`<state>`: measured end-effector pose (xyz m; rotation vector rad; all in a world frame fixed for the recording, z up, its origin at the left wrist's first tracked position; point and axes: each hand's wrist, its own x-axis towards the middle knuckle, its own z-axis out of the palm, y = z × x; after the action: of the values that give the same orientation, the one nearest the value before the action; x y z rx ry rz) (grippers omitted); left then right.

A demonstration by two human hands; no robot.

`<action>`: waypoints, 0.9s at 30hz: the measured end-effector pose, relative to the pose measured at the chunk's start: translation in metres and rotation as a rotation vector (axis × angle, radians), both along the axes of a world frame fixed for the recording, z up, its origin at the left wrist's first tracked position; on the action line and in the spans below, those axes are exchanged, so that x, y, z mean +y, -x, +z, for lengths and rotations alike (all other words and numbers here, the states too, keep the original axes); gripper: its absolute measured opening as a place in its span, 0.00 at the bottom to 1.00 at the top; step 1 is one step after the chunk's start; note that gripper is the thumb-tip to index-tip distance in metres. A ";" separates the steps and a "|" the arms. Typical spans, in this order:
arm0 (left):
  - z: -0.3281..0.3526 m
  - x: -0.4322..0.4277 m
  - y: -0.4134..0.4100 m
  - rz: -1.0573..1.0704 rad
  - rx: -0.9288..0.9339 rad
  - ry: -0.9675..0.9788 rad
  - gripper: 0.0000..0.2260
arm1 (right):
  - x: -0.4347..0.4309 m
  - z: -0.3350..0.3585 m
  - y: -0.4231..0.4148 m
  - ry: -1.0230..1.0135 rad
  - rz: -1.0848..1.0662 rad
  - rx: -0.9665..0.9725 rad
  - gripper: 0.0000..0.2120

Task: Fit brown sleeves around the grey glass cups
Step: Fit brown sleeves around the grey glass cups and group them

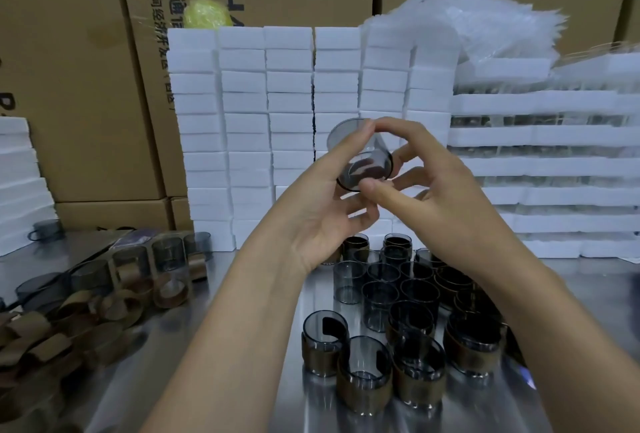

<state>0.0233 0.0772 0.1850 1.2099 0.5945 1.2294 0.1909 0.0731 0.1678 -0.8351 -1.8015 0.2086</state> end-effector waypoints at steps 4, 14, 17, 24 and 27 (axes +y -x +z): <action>-0.001 -0.001 -0.004 0.071 0.109 -0.164 0.19 | 0.002 -0.005 0.009 0.022 -0.007 0.038 0.32; 0.000 -0.001 -0.012 0.398 0.115 -0.318 0.27 | -0.005 -0.008 0.035 0.196 0.257 0.321 0.30; -0.002 0.002 -0.016 0.443 0.120 -0.362 0.28 | -0.007 -0.008 0.040 0.336 0.418 0.499 0.20; -0.012 0.003 -0.022 0.567 0.216 -0.399 0.31 | 0.000 -0.005 0.012 0.404 0.426 0.549 0.19; -0.015 0.004 -0.018 0.840 0.405 -0.578 0.32 | 0.003 -0.008 0.001 0.420 0.383 0.490 0.23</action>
<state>0.0410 0.0812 0.1698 1.8025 1.1735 1.9596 0.1904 0.0764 0.1599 -0.6388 -1.4479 0.9808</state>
